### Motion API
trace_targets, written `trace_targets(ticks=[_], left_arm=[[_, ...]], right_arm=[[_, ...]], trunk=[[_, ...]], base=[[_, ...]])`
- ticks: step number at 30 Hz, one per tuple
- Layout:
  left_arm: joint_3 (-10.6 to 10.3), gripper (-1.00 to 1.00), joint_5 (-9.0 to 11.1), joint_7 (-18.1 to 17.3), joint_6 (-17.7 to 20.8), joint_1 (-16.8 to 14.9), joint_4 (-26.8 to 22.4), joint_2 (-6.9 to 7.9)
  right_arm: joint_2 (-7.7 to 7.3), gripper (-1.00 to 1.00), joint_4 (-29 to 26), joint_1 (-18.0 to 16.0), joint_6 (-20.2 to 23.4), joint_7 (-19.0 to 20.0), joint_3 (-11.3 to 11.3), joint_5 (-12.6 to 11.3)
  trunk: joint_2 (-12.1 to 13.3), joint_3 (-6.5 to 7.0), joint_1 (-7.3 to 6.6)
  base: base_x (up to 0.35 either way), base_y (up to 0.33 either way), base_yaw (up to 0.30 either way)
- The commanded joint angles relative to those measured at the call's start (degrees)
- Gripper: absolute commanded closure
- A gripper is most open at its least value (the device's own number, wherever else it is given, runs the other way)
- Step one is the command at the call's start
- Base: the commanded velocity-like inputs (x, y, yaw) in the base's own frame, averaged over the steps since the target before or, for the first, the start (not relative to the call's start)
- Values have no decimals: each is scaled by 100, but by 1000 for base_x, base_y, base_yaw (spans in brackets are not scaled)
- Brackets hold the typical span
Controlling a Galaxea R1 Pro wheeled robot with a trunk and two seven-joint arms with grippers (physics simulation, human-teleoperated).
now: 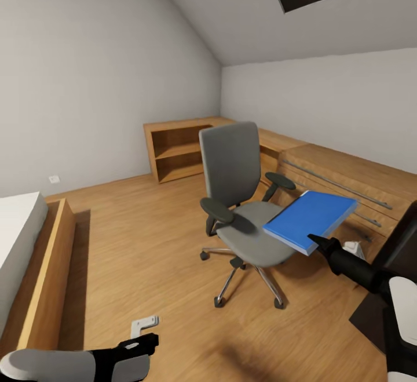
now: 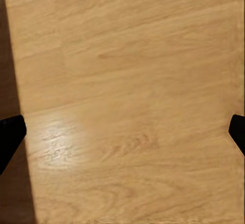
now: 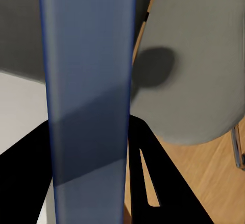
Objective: In the bedroom, organize the workspace by keeping the computer under the desk, ensuring the monitor is on the desk, placing the keyboard on the desk next to the monitor, placing the mouse on the desk next to the keyboard, moving the folder from the swivel chair onto the desk next to the mouse, stacking the notebook on top of the folder with the pen on top of the notebook, and positioning the swivel chair next to the desk.
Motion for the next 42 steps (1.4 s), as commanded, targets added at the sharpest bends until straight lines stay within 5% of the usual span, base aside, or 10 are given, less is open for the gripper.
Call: trace_targets(ticks=[1, 3, 8, 13, 22, 42], left_arm=[[-43, -100, 142, -219, 41, 9, 107, -7], [-46, -100, 452, -915, 466, 55, 483, -53], [-44, -100, 652, -1538, 1104, 103, 1072, -296], [-42, -100, 689, -1647, 1199, 224, 1359, -455], [-41, -100, 701, -1675, 1194, 291, 1500, -492], [-55, -100, 636, -1681, 522, 655, 1484, -591]], right_arm=[[0, 100, -6, -5, 23, -58, -25, -60], [0, 100, -9, -5, 21, -58, -84, -60], [4, 100, -4, -5, 3, -57, -114, -55], [13, 100, -2, -5, -8, -52, -117, -52], [13, 100, 0, -5, -28, -41, -121, -52], [84, 100, 36, -5, -32, -53, -100, -45]], trunk=[[38, 13, -23], [119, 49, -67], [319, 138, -177], [520, 228, -287], [881, 390, -485], [1683, 749, -924]], base=[[0, 0, 0], [0, 0, 0], [0, 0, 0], [0, 0, 0], [0, 0, 0], [0, 0, 0]])
